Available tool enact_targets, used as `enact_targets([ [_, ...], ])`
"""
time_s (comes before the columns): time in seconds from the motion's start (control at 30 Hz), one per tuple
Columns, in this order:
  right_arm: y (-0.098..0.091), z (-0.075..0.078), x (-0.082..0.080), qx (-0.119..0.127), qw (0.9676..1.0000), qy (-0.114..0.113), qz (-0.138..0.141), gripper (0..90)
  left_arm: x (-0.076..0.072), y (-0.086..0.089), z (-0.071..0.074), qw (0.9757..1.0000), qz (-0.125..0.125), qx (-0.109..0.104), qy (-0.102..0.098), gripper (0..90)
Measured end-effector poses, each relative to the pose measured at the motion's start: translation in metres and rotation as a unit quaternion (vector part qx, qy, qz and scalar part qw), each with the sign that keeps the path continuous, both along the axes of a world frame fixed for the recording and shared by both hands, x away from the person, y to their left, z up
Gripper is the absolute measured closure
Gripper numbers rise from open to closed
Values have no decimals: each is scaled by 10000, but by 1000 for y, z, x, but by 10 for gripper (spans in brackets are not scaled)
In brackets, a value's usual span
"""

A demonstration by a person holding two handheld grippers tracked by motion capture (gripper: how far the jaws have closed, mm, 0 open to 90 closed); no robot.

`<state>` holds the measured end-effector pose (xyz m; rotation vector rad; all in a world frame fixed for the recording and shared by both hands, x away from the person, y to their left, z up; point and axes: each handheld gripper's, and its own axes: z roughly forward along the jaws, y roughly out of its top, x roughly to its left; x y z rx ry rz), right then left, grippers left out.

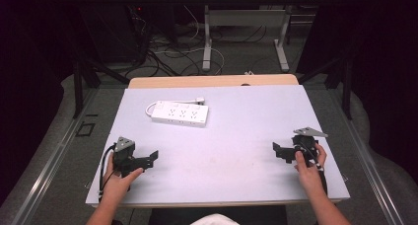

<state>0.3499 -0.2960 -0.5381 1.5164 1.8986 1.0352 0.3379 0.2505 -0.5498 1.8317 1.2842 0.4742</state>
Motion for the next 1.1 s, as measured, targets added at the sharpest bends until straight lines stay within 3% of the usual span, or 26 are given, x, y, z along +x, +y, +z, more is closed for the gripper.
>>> enact_targets([
  [0.23,-10,-3,-2,80,9998,134,-157,0,0,-2,1,10000,-30,4,-43,9],
  [0.43,-11,-5,-3,108,9997,226,-72,0,-1,-5,2,10000,-28,-79,-52,22],
  [0.5,-10,-6,-2,17,9997,241,6,0,-2,-5,3,10000,-9,-53,-40,35],
  [0.93,0,-5,-3,-3,9999,113,128,0,-4,-9,7,10000,35,-28,-76,56],
  [1.1,2,-5,-4,-25,9998,77,156,0,-7,-10,10,9999,29,-19,-107,112],
])
